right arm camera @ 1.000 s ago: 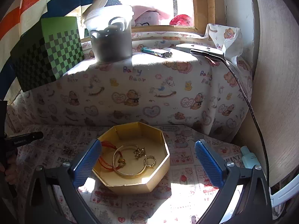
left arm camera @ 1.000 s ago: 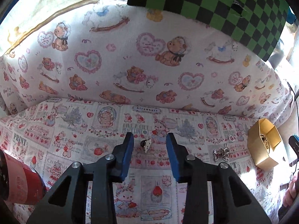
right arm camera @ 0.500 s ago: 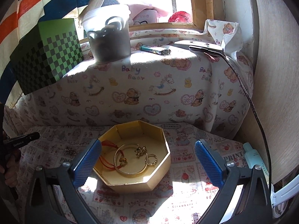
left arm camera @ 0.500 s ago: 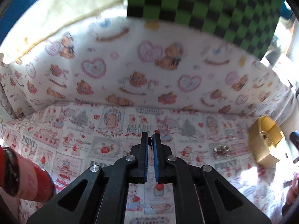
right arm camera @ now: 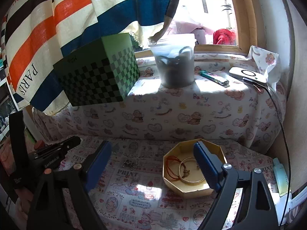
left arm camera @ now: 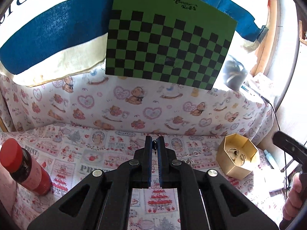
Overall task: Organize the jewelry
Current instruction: 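Grasp the small white charm with the left tool and lift it, then grasp the small silver ring with the right tool while the left tool carries the charm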
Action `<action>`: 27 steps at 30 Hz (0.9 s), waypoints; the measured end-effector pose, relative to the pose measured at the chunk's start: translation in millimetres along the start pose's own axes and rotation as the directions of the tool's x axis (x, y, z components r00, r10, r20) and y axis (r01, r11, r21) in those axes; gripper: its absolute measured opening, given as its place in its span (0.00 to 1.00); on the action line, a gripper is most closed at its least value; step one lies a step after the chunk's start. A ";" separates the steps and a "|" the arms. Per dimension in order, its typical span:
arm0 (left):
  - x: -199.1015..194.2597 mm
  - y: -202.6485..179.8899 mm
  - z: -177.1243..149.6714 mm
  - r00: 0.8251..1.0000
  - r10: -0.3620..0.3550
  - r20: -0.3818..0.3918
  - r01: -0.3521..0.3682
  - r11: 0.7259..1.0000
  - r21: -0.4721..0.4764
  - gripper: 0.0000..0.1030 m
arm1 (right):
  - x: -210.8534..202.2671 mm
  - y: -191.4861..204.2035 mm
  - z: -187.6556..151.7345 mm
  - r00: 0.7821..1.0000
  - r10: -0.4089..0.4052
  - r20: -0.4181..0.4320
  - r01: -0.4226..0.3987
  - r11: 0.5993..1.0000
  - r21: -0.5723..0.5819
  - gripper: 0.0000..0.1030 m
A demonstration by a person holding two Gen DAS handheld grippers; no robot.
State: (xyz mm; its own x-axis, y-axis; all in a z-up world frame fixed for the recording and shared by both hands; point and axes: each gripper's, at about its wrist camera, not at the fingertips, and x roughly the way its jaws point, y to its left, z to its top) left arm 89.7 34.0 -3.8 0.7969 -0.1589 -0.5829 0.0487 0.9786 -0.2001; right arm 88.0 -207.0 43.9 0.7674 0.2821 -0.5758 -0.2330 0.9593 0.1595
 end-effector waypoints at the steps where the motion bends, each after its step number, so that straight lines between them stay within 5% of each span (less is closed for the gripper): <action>1: 1.0 -3.5 1.9 1.000 0.012 0.003 -0.012 1.000 0.009 0.04 | 10.8 6.7 3.2 1.000 -0.002 -0.029 0.001 1.000 -0.008 0.75; 5: 4.7 5.5 4.3 0.994 0.107 -0.024 -0.108 0.994 -0.003 0.04 | 69.6 24.2 3.5 0.981 0.028 -0.193 -0.031 0.999 -0.009 0.72; 7: 8.2 13.6 6.3 0.984 0.164 -0.071 -0.166 0.986 -0.026 0.04 | 96.0 30.3 0.3 0.971 -0.019 -0.240 0.012 0.999 -0.030 0.58; 12: 8.6 30.4 10.7 0.986 0.151 -0.066 -0.156 0.984 -0.082 0.04 | 144.2 31.8 -11.3 0.941 -0.095 -0.324 0.081 0.995 -0.059 0.34; 16: 12.4 29.4 11.9 0.985 0.160 -0.063 -0.164 0.984 -0.065 0.04 | 152.0 26.3 -20.3 0.957 -0.094 -0.275 0.079 0.995 -0.065 0.32; 27: 8.4 30.3 12.7 0.983 0.179 -0.046 -0.182 0.982 -0.048 0.04 | 171.4 44.9 -33.8 0.938 -0.171 -0.301 0.114 0.974 -0.197 0.20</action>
State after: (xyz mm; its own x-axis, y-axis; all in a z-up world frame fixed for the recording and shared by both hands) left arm 105.5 64.0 -4.8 0.7643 0.0135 -0.6448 -0.1256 0.9837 -0.1283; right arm 188.9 -116.0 -74.7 0.5804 0.0973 -0.8085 -0.2571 0.9640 -0.0685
